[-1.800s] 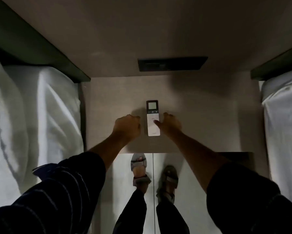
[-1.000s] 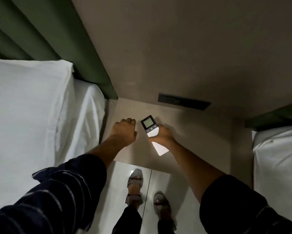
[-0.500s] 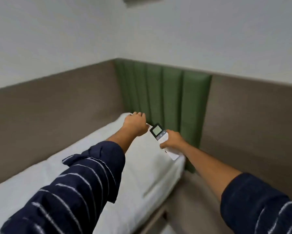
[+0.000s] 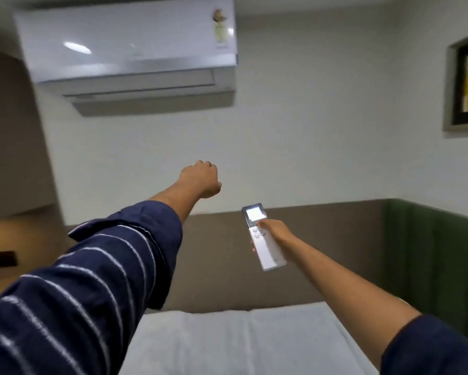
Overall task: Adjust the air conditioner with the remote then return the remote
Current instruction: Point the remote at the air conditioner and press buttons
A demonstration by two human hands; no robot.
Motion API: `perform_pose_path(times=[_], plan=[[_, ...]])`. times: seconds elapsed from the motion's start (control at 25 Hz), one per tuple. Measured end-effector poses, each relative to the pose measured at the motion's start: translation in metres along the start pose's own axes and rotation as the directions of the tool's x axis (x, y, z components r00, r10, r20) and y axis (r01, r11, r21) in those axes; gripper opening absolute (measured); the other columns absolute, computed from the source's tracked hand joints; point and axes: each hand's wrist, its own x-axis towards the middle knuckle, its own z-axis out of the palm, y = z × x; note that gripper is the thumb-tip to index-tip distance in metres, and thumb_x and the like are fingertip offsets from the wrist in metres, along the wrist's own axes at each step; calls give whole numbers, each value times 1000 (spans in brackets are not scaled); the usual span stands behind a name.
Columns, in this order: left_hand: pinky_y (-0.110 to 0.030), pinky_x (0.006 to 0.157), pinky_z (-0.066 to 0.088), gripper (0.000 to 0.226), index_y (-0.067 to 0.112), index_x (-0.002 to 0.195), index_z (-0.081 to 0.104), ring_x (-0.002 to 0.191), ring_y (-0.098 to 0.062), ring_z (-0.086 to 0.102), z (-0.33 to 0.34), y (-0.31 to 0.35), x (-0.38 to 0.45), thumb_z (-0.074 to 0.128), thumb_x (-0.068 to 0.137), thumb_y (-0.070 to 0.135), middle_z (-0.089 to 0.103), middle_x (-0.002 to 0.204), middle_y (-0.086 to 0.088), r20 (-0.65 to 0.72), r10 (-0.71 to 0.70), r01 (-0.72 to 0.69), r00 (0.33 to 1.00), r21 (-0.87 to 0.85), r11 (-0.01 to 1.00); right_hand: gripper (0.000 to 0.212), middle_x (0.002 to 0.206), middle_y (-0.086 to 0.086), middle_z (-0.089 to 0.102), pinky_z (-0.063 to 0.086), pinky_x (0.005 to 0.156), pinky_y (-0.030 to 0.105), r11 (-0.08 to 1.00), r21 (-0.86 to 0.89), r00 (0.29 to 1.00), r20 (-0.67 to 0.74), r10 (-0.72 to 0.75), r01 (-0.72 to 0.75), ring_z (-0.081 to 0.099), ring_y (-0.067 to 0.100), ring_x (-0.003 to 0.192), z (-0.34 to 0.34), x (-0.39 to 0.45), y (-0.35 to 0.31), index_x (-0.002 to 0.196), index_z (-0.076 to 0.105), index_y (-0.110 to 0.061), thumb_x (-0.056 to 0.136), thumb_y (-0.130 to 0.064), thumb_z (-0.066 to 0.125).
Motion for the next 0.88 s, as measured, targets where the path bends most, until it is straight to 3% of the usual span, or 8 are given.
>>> perform_pose_path(times=[0.12,0.28,0.4,0.6,0.88], plan=[[-45,102,40,55,6,146,33,140,-26,33,-21,-79,8,36,98,33,36,152,-9,-45,-101,102,994,24,994,24,73,20,68,54,54,27,999,15,997,70,-45,44,67,32,55,71,22,-46,91,59,-3,77,-15,43],[-45,105,38,59,8,149,28,142,-26,32,-52,-134,11,38,98,34,33,155,-9,-88,-176,176,981,-1,984,24,75,20,70,54,52,26,996,-9,992,88,-88,89,67,32,55,123,31,-103,89,59,-4,78,-18,43],[-45,106,37,61,8,150,26,140,-30,35,-69,-147,11,39,97,36,32,156,-10,-134,-190,190,973,-11,982,26,74,20,69,52,49,25,992,47,990,81,-117,113,66,31,53,137,34,-141,93,61,-2,84,-20,45],[-42,113,32,64,7,151,24,142,-28,33,-87,-155,13,40,97,36,32,156,-11,-221,-162,175,962,41,984,29,76,21,68,52,56,30,986,86,985,92,-149,141,66,32,58,143,37,-179,99,60,-2,88,-25,47],[-43,118,28,67,7,153,21,145,-28,27,-89,-160,8,40,97,39,27,159,-11,-168,-206,217,964,52,975,20,72,18,68,54,52,27,987,60,978,138,-153,146,66,28,51,144,27,-193,86,58,-7,86,-20,43]])
